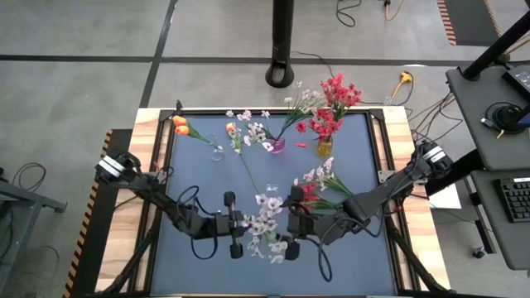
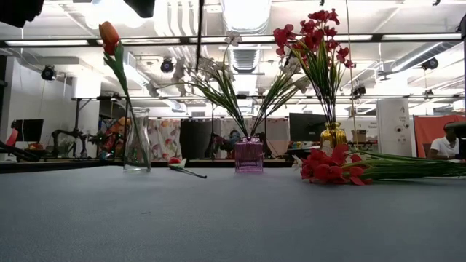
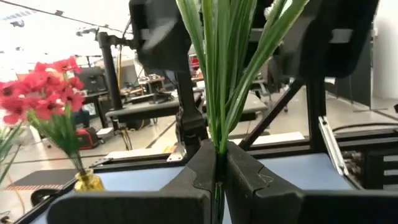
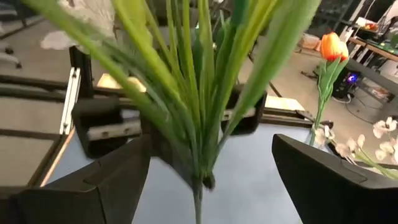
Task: Sort flowers into vase by color
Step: Put the white flowers into the pink vase
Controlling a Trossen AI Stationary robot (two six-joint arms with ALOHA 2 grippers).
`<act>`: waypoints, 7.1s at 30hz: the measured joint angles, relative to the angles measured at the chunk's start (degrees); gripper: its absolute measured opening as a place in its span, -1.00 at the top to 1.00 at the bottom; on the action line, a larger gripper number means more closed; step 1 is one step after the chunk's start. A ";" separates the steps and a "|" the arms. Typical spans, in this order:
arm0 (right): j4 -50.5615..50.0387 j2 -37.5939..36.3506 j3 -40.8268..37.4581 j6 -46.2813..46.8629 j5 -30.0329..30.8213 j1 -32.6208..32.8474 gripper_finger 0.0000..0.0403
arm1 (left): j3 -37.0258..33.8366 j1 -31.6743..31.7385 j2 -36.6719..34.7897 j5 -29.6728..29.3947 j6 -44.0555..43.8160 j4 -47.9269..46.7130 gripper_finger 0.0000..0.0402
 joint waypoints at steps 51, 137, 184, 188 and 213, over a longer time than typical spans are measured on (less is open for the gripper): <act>2.81 -0.09 0.17 -1.60 -4.38 -2.90 0.81 | 3.35 0.72 2.81 -10.32 -0.10 1.94 0.64; -3.41 -5.66 -5.43 3.03 -17.01 -44.65 0.81 | 2.48 -6.06 2.66 -14.61 -8.69 -23.64 -0.13; -6.43 -8.42 -9.18 4.50 -16.91 -44.59 -0.01 | 2.48 -5.82 2.68 -14.63 -8.76 -23.65 -0.13; -6.89 -9.89 -9.18 4.55 -16.90 -44.26 -0.12 | 2.48 -5.80 2.68 -14.63 -8.82 -23.66 -0.13; -11.69 -13.88 -8.64 4.55 -16.92 -42.59 -0.58 | 2.48 -5.58 2.68 -14.61 -8.95 -23.54 -0.13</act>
